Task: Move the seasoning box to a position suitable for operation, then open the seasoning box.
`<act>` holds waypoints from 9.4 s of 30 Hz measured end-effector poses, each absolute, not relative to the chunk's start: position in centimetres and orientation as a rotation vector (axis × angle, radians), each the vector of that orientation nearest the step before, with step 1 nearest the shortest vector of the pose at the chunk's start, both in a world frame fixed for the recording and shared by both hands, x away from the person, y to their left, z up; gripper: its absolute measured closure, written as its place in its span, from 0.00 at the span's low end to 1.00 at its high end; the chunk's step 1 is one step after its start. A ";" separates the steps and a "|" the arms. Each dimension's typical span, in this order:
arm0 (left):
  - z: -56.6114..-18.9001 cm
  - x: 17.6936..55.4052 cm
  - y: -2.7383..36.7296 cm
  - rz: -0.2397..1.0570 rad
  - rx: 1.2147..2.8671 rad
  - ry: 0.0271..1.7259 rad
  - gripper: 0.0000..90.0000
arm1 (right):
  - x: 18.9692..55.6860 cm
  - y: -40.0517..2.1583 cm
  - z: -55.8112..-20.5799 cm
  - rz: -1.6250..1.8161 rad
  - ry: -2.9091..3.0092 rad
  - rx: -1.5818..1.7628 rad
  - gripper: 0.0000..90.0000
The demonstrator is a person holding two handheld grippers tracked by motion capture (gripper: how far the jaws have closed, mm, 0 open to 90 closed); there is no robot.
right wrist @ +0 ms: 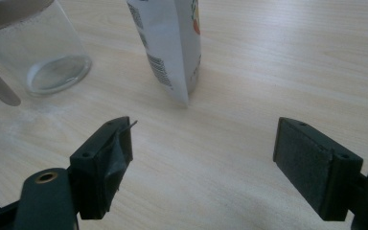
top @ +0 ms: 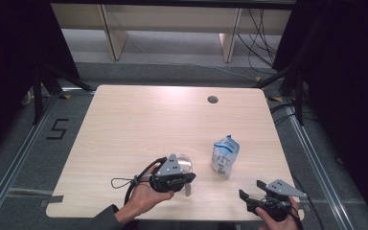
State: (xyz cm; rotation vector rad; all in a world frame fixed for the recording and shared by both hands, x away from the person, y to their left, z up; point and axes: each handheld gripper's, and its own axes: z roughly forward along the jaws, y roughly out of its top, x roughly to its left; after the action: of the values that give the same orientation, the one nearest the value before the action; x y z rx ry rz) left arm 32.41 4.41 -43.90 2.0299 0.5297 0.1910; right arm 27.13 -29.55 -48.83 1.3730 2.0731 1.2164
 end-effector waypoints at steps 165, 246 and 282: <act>-48.8 33.9 12.5 0.220 2.064 0.398 0.80 | 27.6 -29.2 -49.2 1.246 2.108 1.366 0.25; -44.3 31.2 12.0 0.238 1.866 0.617 0.96 | 27.3 -27.5 -49.0 1.281 2.208 1.213 0.26; -44.8 32.1 11.7 0.245 1.883 0.643 0.97 | 28.1 -21.8 -48.1 1.430 2.308 0.840 0.83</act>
State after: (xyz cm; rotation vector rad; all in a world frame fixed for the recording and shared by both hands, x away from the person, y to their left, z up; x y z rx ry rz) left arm 32.07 11.67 -44.83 1.8832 0.6428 0.2454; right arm 28.15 -21.82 -48.11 0.8403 2.3075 1.4298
